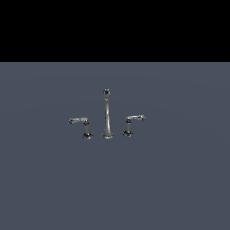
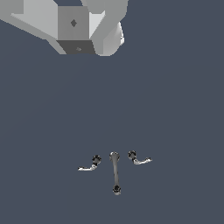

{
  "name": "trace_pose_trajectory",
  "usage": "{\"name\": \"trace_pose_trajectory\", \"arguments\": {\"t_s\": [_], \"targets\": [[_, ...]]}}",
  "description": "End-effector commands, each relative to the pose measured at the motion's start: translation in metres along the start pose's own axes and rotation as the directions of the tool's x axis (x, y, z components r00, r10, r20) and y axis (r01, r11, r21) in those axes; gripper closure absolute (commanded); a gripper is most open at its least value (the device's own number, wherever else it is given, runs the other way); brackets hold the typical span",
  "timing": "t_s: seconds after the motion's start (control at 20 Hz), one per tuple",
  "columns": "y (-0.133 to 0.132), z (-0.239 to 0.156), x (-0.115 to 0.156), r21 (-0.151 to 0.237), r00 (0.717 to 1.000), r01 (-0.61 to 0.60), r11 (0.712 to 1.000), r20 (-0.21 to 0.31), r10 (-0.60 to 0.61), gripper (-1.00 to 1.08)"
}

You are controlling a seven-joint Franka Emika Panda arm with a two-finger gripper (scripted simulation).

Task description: Turn on the faucet by rotating a designated handle.

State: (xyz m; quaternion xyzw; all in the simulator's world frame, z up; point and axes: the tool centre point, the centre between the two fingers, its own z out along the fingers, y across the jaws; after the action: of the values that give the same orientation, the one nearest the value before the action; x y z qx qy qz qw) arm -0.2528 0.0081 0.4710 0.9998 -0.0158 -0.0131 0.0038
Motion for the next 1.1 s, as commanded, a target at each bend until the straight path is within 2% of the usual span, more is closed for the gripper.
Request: {"name": "trace_pose_trajectory", "arguments": {"t_s": [0.0,0.55,1.05], "targets": [[-0.005,0.006,0.001,0.0,1.0,-0.021,1.0,0.0,0.021,1.08],[-0.043,0.052,0.017,0.004,0.98,-0.198,0.98,-0.001,0.198,1.08],[-0.084,0.108,0.044,0.01,0.918,-0.397,0.918,0.0,0.397,1.08]]}}
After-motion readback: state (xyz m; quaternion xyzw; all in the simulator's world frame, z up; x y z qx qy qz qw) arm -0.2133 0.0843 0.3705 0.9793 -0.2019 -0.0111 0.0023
